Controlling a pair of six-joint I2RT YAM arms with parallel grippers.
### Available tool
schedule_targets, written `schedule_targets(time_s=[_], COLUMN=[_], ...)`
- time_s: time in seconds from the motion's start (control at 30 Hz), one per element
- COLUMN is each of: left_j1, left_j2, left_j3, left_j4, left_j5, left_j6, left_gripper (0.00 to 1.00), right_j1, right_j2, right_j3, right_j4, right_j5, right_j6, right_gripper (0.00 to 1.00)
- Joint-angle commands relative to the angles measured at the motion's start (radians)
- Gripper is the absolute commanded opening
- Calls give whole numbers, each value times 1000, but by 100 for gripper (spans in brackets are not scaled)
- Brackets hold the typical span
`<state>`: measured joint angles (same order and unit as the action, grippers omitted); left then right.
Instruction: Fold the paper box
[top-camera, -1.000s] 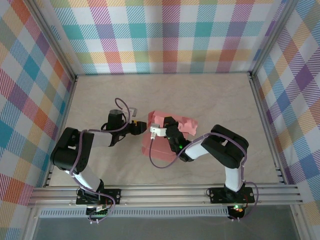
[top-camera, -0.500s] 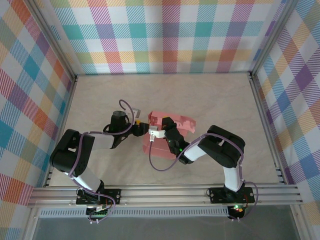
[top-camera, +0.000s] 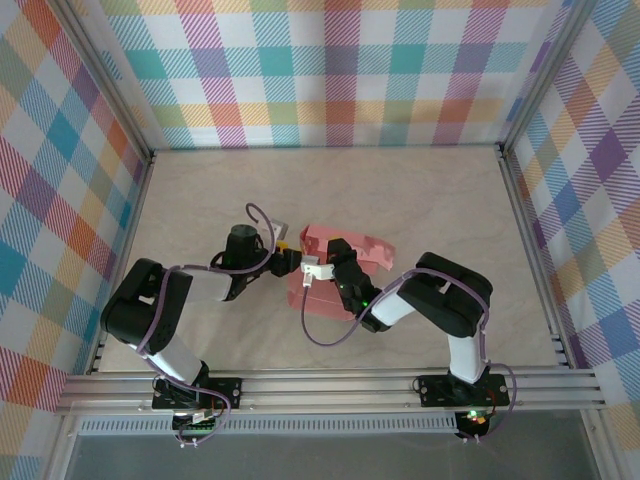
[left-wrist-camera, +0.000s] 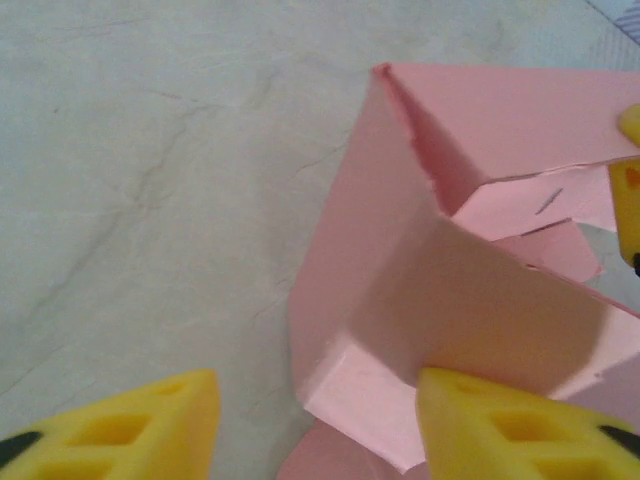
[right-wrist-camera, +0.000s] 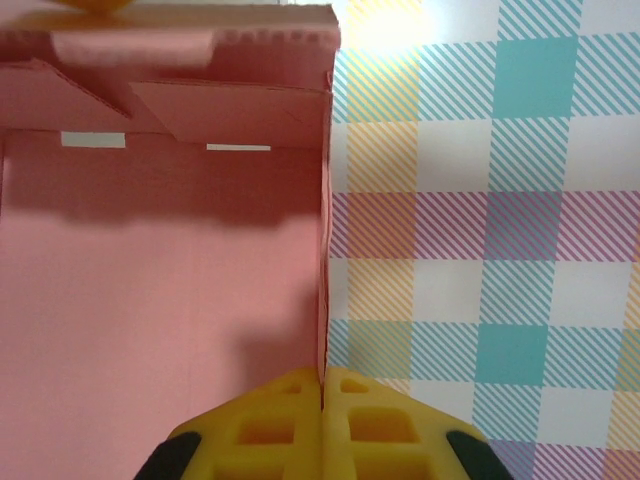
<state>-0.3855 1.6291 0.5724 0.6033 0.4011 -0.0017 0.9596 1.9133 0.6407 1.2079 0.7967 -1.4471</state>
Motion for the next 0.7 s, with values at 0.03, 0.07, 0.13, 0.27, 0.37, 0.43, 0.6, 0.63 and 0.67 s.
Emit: schedule_targets(time_s=[0.03,0.07,0.13,0.27,0.37,0.43,0.6,0.63,0.67], left_j1=[-24,-28,-29,-31,-38,-43,-71,-78,-85], left_j2=[37,46,65,97,117,128,149,152,156], left_j3=[21,31,48,74,85,92,104,108,110], left_j4=[55,54,55,64,77,88,105,106,107], left_j5=[27,25,29,51,56,59,57,55,48], left_j6=[49,54,66,69,65,55,34,32,28], left_gripper=[50,50,49,49,48,48,41,40,40], right_j1=[11,12,12,14,14,15,16,16,16], right_j2=[-41,-45,-53,-78,-93,-95,-97,-97,-96], right_j3=[-22,-24,-23,-20,-18,-15,-1,2,6], right_j4=[-60,-69,-94,-156,-198,-209,-252,-258,-266], right_j5=[6,5,3,-3,-9,-12,-16,-18,-19], right_j6=[71,77,97,145,175,185,219,227,234], right_gripper=[0,0,0,0,0,0,0,0,0])
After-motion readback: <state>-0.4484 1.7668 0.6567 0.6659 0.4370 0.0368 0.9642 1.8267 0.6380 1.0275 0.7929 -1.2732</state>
